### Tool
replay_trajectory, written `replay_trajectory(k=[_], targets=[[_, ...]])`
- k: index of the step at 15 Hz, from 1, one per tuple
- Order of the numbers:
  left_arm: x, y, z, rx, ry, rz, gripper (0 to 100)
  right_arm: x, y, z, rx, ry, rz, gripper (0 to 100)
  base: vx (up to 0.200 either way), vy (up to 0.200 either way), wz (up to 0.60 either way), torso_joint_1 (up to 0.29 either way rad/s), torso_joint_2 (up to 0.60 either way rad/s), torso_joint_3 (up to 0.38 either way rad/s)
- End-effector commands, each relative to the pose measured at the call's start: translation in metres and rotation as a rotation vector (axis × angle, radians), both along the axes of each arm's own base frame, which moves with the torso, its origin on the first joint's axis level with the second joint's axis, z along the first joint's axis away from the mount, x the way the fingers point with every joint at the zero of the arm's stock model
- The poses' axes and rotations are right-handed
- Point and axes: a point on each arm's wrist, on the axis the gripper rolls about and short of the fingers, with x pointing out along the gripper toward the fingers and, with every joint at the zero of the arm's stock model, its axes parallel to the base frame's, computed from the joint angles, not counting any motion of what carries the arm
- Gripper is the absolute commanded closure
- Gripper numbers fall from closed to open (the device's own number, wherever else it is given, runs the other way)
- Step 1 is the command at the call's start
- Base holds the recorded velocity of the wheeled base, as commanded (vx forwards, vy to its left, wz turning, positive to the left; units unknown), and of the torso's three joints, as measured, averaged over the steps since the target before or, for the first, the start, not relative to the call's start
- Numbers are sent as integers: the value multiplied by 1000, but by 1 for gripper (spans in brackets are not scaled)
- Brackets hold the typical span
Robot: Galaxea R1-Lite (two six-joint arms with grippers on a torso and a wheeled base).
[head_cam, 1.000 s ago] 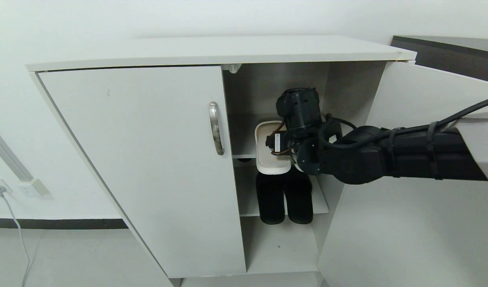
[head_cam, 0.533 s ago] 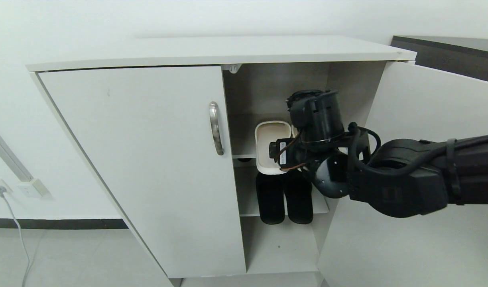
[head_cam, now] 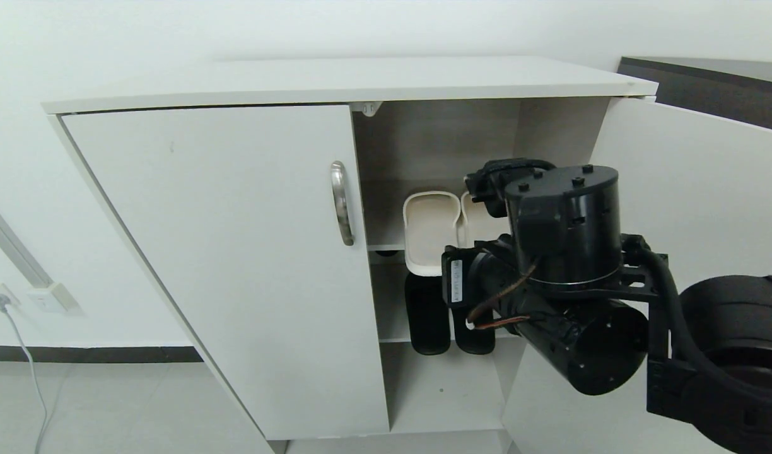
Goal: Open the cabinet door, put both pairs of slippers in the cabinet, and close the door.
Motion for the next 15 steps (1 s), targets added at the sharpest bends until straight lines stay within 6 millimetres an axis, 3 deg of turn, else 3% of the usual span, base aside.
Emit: replay_trajectory(k=[1,15], targets=[[0,0,0,0,1,0,100,-12,-3,-7,1,0,27,100,0,0,0,0,0,0],[0,0,0,-2,1,0,100,-16,0,-15,-2,1,39,100,0,0,0,0,0,0]])
